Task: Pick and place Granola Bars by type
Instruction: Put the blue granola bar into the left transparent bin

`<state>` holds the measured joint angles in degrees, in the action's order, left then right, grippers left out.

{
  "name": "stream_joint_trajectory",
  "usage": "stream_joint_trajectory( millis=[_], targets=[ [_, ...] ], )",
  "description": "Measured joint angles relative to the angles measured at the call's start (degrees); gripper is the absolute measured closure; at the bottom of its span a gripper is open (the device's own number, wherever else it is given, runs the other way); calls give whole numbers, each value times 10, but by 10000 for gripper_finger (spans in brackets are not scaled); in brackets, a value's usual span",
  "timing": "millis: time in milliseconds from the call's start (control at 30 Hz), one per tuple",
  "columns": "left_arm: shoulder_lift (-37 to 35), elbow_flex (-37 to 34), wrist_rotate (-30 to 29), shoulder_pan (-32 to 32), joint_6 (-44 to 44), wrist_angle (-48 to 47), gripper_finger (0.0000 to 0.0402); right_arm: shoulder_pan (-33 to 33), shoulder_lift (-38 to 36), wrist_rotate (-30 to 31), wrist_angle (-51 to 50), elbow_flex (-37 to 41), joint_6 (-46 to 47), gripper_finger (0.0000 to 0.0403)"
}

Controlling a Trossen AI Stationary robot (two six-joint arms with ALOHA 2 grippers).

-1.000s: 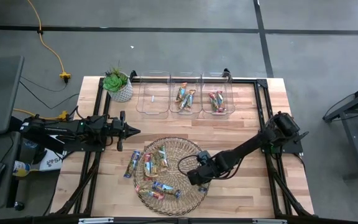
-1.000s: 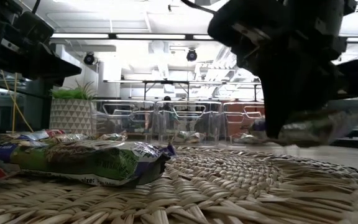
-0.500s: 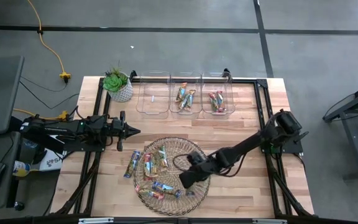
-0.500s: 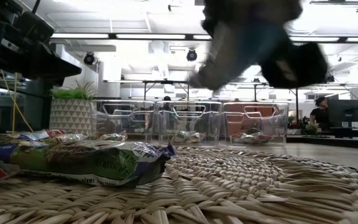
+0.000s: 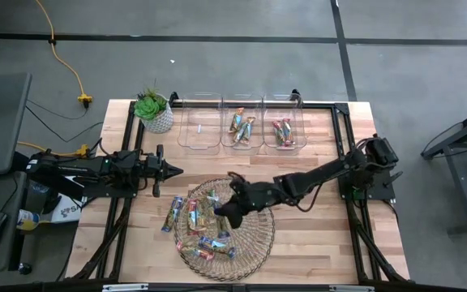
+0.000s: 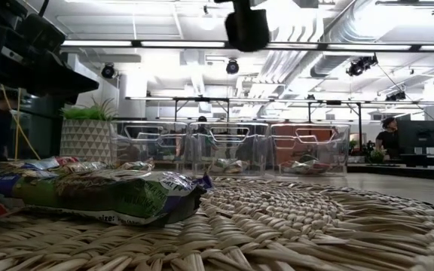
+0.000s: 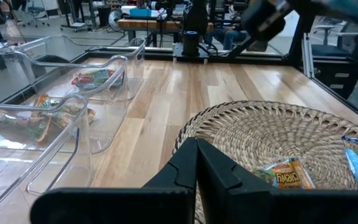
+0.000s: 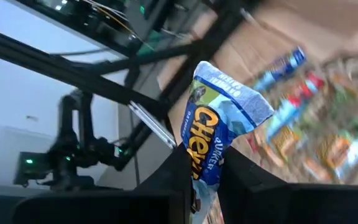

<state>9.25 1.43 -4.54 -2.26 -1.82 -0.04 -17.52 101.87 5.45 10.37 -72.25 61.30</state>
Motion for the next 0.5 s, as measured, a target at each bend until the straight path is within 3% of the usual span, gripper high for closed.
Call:
stream_joint_trajectory(
  millis=[333, 500],
  targets=[
    [0, 0, 0, 0, 0, 0, 400, 63, -1, -31, 168, -1, -69, 360],
    [0, 0, 0, 0, 0, 0, 400, 102, -1, -58, 152, -56, -118, 360]
  ],
)
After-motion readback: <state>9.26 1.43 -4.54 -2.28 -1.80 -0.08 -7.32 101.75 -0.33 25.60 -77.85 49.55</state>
